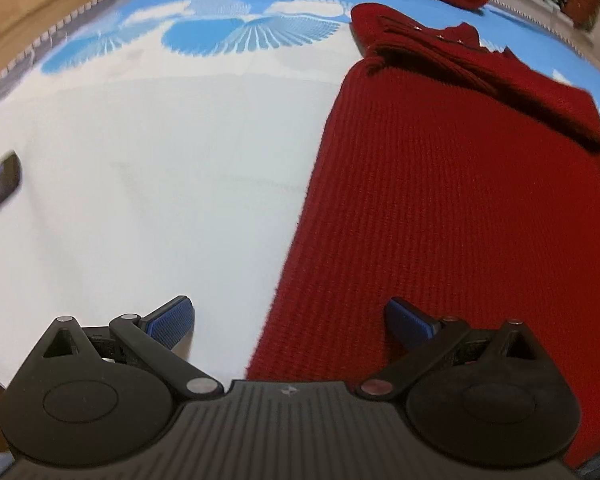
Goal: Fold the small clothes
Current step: 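Pinch the sweater hem with both tools and lift it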
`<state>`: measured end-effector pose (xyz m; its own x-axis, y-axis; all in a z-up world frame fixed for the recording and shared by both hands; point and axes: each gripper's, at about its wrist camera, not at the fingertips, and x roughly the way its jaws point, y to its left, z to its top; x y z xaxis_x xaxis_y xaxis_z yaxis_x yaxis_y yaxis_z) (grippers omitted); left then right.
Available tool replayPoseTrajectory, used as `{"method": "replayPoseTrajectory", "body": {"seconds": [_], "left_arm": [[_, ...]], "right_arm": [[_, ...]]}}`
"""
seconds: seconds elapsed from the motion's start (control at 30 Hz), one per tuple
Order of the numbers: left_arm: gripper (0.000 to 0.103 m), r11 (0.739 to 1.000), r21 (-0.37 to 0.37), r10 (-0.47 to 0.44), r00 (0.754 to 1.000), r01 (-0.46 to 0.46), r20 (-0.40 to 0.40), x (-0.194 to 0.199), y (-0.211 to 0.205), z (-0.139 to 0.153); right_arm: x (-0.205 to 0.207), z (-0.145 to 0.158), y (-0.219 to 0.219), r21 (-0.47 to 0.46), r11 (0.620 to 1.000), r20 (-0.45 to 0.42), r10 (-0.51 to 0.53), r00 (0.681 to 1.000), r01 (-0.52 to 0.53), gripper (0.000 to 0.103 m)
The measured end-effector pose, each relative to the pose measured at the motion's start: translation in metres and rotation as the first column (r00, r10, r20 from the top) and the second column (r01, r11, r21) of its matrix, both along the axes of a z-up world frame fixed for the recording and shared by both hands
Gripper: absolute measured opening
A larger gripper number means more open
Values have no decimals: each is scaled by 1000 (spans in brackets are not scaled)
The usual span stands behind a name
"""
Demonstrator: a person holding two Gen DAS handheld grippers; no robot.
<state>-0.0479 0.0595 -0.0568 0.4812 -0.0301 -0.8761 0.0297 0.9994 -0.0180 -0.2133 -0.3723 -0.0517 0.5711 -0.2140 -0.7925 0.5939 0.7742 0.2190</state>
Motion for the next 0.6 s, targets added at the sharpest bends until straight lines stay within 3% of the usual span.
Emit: {"method": "replayPoseTrajectory", "body": {"seconds": [0.1,0.23,0.33,0.37,0.4,0.47,0.6], "left_arm": [[103,1000,-26,-3,1000,3,-9,-2,0,-1],[99,992,-62,-106,994,105,-10,-10,-9,0],[60,983,-56,-171,985,173,31,-22,-15,6],[31,980,-84,-178,983,181,34,-24,-12,8],[21,977,-119,-175,984,177,31,-24,-8,9],[21,975,-156,-153,988,156,30,-26,0,11],[19,962,-189,-180,979,196,98,-49,6,32]], "right_arm": [[5,-2,7,-28,999,-22,45,999,-45,85],[7,-4,21,-40,988,-41,150,988,-152,83],[2,-3,32,-26,974,-27,226,974,-226,64],[0,-2,34,-36,971,-27,236,971,-237,44],[-3,-2,34,-32,970,-20,239,971,-239,24],[-8,1,26,30,973,24,229,973,-230,19],[-28,21,29,16,971,108,234,966,-237,17]]}}
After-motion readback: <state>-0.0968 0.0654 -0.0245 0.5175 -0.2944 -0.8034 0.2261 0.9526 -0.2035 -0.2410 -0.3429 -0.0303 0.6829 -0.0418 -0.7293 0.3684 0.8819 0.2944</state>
